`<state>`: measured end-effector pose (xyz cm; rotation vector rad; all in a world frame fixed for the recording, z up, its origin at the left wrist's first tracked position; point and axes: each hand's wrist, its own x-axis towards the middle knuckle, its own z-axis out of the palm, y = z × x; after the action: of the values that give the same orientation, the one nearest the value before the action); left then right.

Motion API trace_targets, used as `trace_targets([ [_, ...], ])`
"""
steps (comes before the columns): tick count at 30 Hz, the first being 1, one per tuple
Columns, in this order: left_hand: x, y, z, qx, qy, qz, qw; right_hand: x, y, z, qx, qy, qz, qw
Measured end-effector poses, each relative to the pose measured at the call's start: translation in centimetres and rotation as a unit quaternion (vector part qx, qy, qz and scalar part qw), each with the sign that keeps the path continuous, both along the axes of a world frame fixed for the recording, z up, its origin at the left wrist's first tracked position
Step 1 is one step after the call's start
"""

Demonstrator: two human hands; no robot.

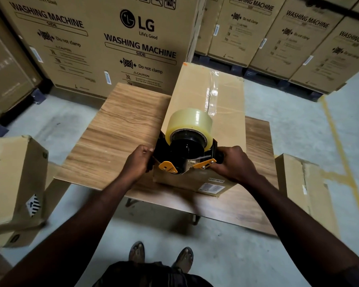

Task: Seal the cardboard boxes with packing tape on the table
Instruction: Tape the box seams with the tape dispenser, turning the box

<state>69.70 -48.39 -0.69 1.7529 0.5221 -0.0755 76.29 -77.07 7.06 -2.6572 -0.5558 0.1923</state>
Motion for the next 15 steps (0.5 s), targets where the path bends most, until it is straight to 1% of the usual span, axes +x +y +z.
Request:
trace_targets([
  [4, 0.5, -0.1, -0.2, 0.108, -0.008, -0.007, 0.994, 0.0, 0.0, -0.1, -0.01, -0.005, 0.003, 1.0],
  [7, 0.5, -0.3, -0.6, 0.154, -0.008, -0.024, 0.988, -0.2, 0.0, 0.1, -0.018, -0.004, 0.004, 1.0],
  [9, 0.6, -0.3, -1.7, 0.153, 0.027, -0.038, 0.987, -0.3, 0.0, 0.2, -0.021, 0.0, 0.005, 1.0],
  [13, 0.4, 0.1, -5.7, 0.12, 0.129, -0.073, 0.982, -0.3, 0.1, 0.3, -0.03, -0.002, 0.005, 1.0],
  [15, 0.7, 0.5, -5.8, 0.098, 0.127, -0.059, 0.985, -0.4, 0.1, 0.3, -0.033, -0.001, 0.008, 0.999],
])
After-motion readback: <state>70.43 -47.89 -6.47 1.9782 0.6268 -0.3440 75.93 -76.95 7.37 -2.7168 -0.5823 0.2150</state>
